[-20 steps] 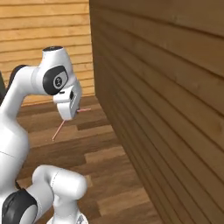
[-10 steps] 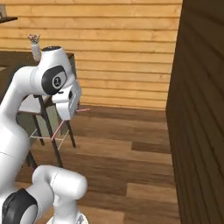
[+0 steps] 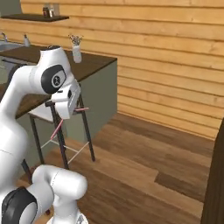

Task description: Take a straw from the drawer in front and place it inside the glass cup on the dining counter.

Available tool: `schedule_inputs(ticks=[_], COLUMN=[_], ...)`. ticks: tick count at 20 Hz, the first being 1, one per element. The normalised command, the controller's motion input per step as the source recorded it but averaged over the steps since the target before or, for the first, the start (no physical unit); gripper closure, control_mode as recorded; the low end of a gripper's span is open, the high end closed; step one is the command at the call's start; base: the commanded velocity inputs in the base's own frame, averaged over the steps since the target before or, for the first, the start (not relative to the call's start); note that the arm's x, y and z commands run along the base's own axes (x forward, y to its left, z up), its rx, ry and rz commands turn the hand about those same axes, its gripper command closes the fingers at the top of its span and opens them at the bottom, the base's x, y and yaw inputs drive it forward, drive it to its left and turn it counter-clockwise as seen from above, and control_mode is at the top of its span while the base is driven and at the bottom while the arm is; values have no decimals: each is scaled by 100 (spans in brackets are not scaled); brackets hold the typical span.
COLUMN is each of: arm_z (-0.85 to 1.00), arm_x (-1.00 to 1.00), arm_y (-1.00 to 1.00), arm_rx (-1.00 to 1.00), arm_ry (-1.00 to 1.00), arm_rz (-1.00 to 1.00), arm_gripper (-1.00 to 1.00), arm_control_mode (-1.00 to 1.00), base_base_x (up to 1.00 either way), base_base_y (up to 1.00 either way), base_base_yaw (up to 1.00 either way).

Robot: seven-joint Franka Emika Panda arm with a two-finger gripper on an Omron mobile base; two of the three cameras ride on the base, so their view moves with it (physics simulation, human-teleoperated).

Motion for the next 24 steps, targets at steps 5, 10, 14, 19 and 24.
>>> schedule_inputs(ticks=[5,10,14,19,24], arm_z=[0,0,0,0,0], arm_x=[0,0,0,0,0], arm_y=[0,0,0,0,0], arm_rx=[0,0,0,0,0], arm_ry=[0,0,0,0,0], arm_rz=[0,0,0,0,0], arm_gripper=[100,100,100,100,100], arm_control_mode=[100,100,100,100,100], base_base_x=[57,56,45,32,7], base_base_y=[-74,-71,-70,-71,-83], base_base_yaw=[57,58,60,61,58])
